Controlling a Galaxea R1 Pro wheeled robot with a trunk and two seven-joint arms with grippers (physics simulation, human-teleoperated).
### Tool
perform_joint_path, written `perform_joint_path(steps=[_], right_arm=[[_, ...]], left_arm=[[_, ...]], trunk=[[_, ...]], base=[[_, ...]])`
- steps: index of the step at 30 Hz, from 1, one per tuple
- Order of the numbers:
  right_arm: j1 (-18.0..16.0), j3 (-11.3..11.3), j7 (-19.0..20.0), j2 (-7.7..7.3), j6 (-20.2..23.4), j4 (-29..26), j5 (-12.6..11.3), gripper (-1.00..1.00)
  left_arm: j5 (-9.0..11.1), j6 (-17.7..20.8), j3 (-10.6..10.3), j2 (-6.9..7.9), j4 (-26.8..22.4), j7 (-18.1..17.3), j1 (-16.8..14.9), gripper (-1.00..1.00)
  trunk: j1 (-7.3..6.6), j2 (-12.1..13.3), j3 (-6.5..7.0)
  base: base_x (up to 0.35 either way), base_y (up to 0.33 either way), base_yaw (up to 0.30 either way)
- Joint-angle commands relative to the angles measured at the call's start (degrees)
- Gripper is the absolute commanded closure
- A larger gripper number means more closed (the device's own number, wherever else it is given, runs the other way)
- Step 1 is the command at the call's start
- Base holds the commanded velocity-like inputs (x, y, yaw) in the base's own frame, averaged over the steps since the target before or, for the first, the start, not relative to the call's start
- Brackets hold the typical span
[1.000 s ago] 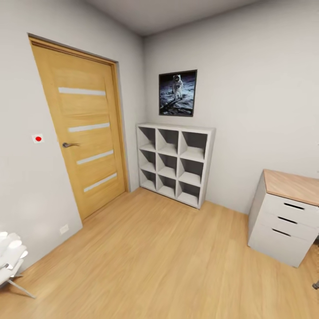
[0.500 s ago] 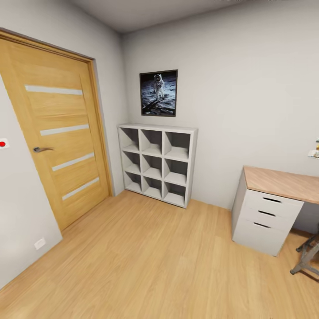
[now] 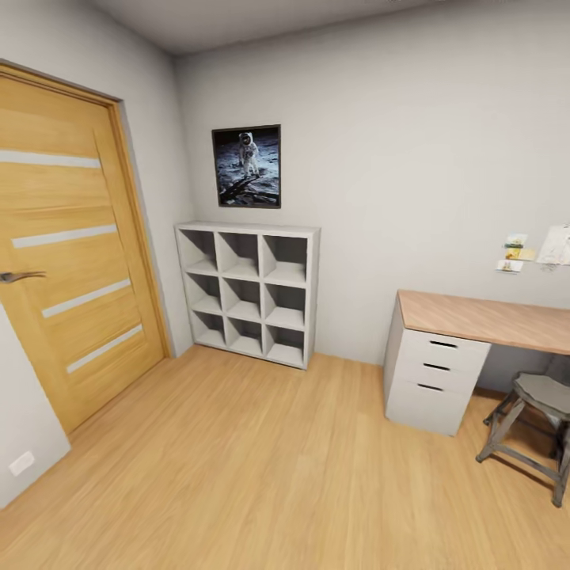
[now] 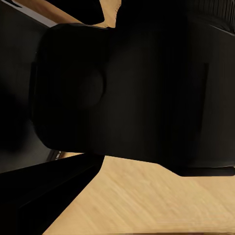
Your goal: Attach the digital camera to the camera tripod in the bedroom.
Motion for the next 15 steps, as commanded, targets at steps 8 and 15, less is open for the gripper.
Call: perform_joint_path(steps=[8, 15], right_arm=[[-0.1, -0.5, 0.2, 0.09, 0.2, 0.2, 0.4, -1.00], [-0.1, -0.6, 0.1, 0.30, 0.5, 0.2, 0.4, -1.00]], left_arm=[[0.4, -0.2, -0.4, 0.01, 0.0, -0.2, 0.0, 1.00], [0.4, -0.1, -0.4, 0.02, 0.0, -0.2, 0.0, 1.00]], trunk=[[0.01, -0.1, -0.08], [0.01, -0.1, -0.05]], base=[[0.000, 0.000, -0.286], [0.000, 0.000, -0.289]])
